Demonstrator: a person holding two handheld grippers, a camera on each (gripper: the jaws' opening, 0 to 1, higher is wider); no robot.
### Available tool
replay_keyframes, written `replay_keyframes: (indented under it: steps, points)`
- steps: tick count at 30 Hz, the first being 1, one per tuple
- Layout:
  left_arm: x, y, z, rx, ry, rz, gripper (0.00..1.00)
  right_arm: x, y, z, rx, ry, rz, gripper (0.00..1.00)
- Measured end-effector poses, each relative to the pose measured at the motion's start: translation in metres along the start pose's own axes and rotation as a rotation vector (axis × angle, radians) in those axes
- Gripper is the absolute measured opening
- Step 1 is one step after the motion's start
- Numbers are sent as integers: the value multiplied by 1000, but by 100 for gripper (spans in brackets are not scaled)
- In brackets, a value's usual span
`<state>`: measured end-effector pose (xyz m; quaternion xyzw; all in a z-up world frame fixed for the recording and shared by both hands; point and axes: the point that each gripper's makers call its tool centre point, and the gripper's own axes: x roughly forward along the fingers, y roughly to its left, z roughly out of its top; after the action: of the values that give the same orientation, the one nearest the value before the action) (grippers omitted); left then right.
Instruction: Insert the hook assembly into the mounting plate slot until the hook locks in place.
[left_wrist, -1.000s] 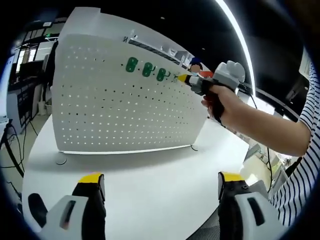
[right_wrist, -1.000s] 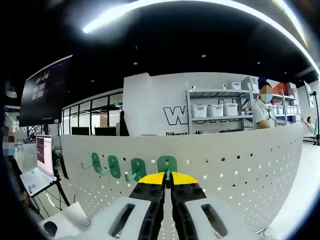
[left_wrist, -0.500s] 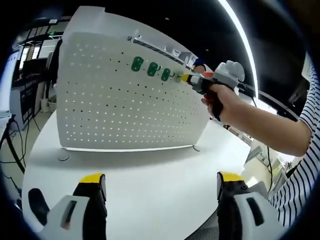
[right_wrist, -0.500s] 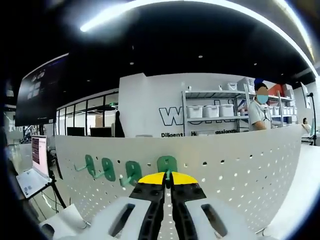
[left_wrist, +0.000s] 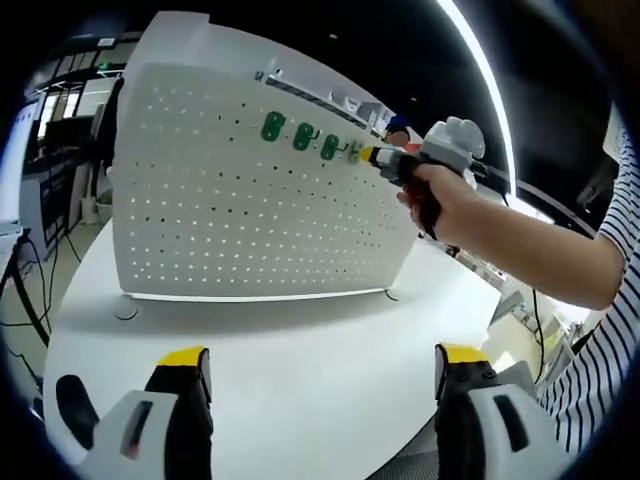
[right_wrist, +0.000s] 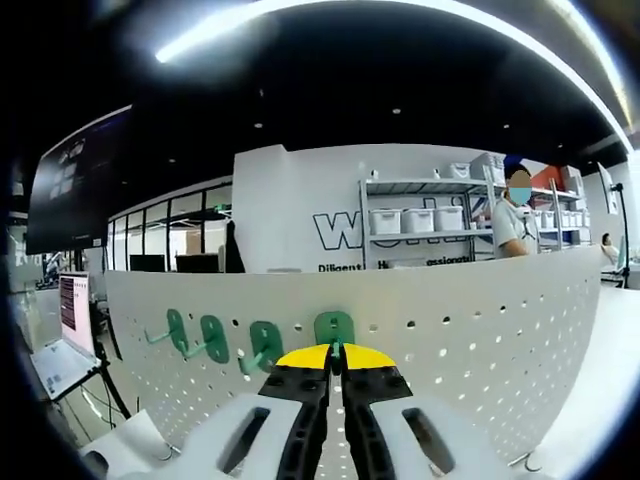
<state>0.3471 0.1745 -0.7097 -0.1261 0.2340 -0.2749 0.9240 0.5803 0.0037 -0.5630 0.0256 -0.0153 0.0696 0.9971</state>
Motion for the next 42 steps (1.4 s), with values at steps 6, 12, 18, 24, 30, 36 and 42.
replay_keyframes:
  steps: [6,12,18,24,30,36,42]
  points:
    - [-1,3,0,-2,0,7,95,4,0,-3,9,5,-6,0]
    - [-2,4,-1,-3,1,11,94,4,0,-7,8,11,-11,0]
    - [-2,4,-3,-4,5,13,94,4,3,-8,-13,11,-20,0]
    - [-3,3,-2,-2,7,10,95,6,3,-9,23,39,-13,1]
    - [-5,4,3,4,-7,15,95,3,3,-9,39,55,-6,7]
    - [-8,2,3,9,-9,18,95,-5,2,-2,50,61,1,16]
    - [-13,1,6,20,-18,22,96,-16,-5,-3,45,85,3,29]
